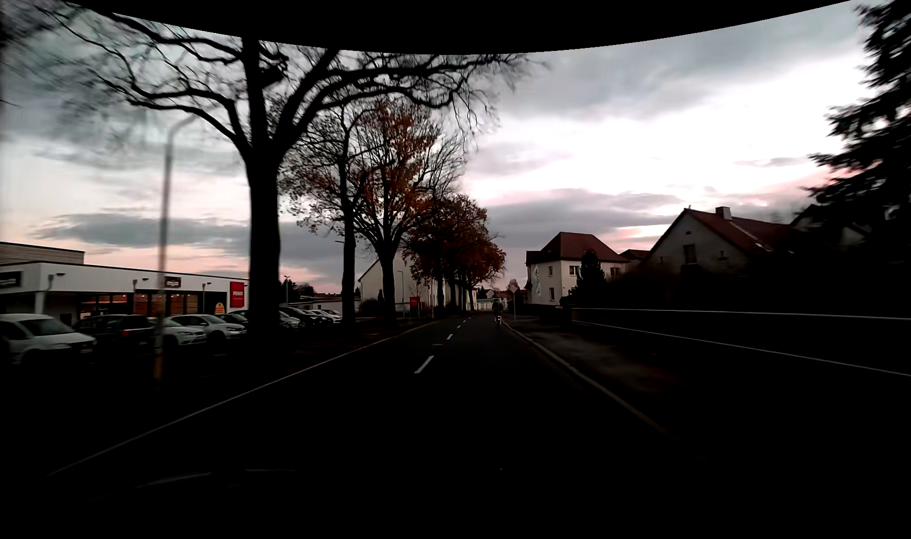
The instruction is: Follow the waypoints while adhering to traffic rules and regulations
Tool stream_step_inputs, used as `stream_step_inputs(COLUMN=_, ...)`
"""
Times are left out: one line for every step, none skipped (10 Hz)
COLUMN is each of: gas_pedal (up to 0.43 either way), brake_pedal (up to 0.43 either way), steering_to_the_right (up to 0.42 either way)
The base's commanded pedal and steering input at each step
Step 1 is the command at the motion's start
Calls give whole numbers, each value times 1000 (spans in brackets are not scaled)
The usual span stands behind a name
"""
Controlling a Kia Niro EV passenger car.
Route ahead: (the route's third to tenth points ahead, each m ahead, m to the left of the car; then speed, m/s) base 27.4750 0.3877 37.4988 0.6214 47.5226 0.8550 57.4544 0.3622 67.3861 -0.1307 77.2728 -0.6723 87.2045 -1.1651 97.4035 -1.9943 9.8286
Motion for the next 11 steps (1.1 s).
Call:
stream_step_inputs(gas_pedal=59, brake_pedal=0, steering_to_the_right=-3)
stream_step_inputs(gas_pedal=59, brake_pedal=0, steering_to_the_right=-3)
stream_step_inputs(gas_pedal=59, brake_pedal=0, steering_to_the_right=-3)
stream_step_inputs(gas_pedal=59, brake_pedal=0, steering_to_the_right=-4)
stream_step_inputs(gas_pedal=59, brake_pedal=0, steering_to_the_right=-4)
stream_step_inputs(gas_pedal=59, brake_pedal=0, steering_to_the_right=-5)
stream_step_inputs(gas_pedal=59, brake_pedal=0, steering_to_the_right=-5)
stream_step_inputs(gas_pedal=67, brake_pedal=0, steering_to_the_right=-5)
stream_step_inputs(gas_pedal=67, brake_pedal=0, steering_to_the_right=-6)
stream_step_inputs(gas_pedal=67, brake_pedal=0, steering_to_the_right=-10)
stream_step_inputs(gas_pedal=67, brake_pedal=0, steering_to_the_right=-14)
